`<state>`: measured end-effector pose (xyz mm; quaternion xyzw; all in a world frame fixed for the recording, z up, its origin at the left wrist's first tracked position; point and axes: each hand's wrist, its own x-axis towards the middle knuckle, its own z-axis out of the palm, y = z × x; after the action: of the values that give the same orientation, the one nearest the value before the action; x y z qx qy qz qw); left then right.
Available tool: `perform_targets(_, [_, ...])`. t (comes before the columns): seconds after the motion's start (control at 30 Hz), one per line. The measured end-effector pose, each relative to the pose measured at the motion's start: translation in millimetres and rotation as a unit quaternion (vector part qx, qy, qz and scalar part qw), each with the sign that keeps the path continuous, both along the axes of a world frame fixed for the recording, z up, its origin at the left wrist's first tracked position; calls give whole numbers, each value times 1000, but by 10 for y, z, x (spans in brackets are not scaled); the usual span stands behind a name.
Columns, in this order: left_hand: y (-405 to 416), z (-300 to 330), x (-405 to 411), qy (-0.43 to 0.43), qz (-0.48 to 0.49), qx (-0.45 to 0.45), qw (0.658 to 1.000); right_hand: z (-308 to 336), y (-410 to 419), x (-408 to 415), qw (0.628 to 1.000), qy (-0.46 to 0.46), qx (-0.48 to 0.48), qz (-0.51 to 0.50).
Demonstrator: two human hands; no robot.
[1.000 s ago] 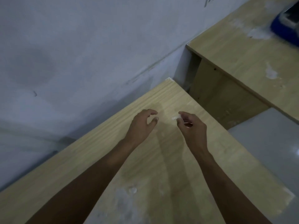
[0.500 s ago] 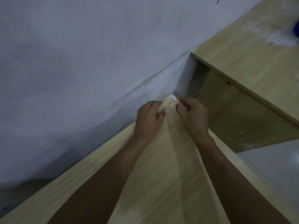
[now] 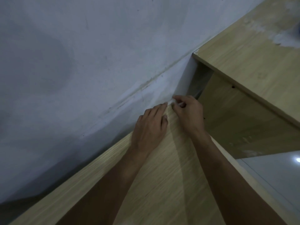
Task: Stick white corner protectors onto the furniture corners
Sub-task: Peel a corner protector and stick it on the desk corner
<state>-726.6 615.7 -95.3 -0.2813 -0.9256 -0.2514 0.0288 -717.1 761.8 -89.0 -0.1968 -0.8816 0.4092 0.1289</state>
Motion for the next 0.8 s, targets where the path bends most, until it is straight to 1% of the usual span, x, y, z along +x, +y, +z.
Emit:
perform_targets(0.1, [0,-28,-12,1,4,-25,1000,-18,53,-32,999,-7,-38,-3])
perform_targets(0.27, [10,-51,-24,8,2,-59,998,-3,169,-84,983,-52,-173,8])
perform_targets(0.47, [4,-35,-21,9,-3,-59,998,5,182,-115,977,-60,-204,-2])
perform_targets(0.6, [-7,-24,-22,10,-11,-53,999,-11,151,-152,974,-47,-218,-36])
perform_targets(0.8, [-5,2,-14,6,-10,-55,998,-8,135,-211,958,-59,-270,-75])
